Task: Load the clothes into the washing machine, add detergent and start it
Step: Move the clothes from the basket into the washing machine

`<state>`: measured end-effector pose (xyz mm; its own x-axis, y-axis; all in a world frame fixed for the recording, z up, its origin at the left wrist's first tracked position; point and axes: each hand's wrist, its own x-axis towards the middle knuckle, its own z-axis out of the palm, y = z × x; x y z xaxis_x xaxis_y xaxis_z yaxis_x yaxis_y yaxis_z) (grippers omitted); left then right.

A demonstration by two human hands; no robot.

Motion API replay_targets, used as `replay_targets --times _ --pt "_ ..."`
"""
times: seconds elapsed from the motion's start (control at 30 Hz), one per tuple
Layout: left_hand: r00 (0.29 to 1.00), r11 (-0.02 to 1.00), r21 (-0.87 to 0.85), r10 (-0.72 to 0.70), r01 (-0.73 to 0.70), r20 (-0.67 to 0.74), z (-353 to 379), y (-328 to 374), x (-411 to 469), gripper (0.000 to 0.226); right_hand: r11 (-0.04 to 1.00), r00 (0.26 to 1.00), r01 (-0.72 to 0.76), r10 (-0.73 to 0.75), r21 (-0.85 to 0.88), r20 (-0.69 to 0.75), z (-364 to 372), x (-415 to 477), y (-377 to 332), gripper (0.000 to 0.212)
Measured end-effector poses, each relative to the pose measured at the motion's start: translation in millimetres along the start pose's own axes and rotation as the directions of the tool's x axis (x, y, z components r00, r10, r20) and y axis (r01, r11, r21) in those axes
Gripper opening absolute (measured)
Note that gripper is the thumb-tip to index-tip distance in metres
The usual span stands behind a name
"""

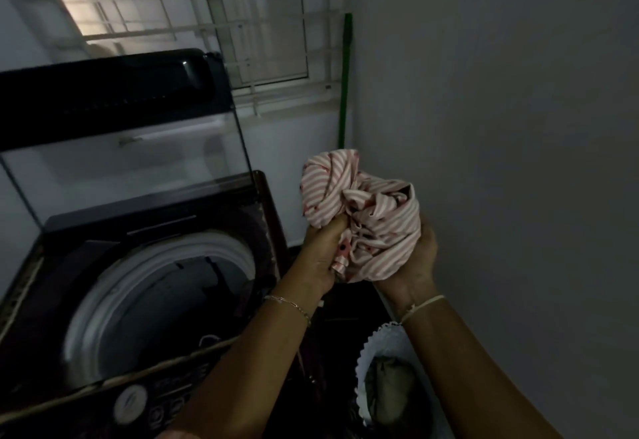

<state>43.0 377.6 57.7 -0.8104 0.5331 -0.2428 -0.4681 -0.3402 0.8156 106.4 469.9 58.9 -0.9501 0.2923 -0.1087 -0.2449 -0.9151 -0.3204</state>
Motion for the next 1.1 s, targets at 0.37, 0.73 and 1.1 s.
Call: replay_targets --times 0.37,0.73,1.1 --pt "1.000 0.997 0.072 0.012 -0.012 0.011 -130.1 79.4 5.4 0.057 0.998 0.976 -0.060 0.057 -0.006 -0.211 58.9 45.2 128.2 0.067" --pt "0.961 0.940 0.293 -0.095 0.172 -0.259 -320.4 120.8 7.5 0.061 0.843 0.892 -0.434 0.352 -0.317 -0.285 48.9 100.5 276.0 0.054" --pt "0.986 0.636 0.755 -0.069 0.159 -0.150 -435.7 49.9 34.8 0.097 0.230 0.793 -0.585 0.362 -0.778 -0.490 -6.8 131.4 334.5 0.018"
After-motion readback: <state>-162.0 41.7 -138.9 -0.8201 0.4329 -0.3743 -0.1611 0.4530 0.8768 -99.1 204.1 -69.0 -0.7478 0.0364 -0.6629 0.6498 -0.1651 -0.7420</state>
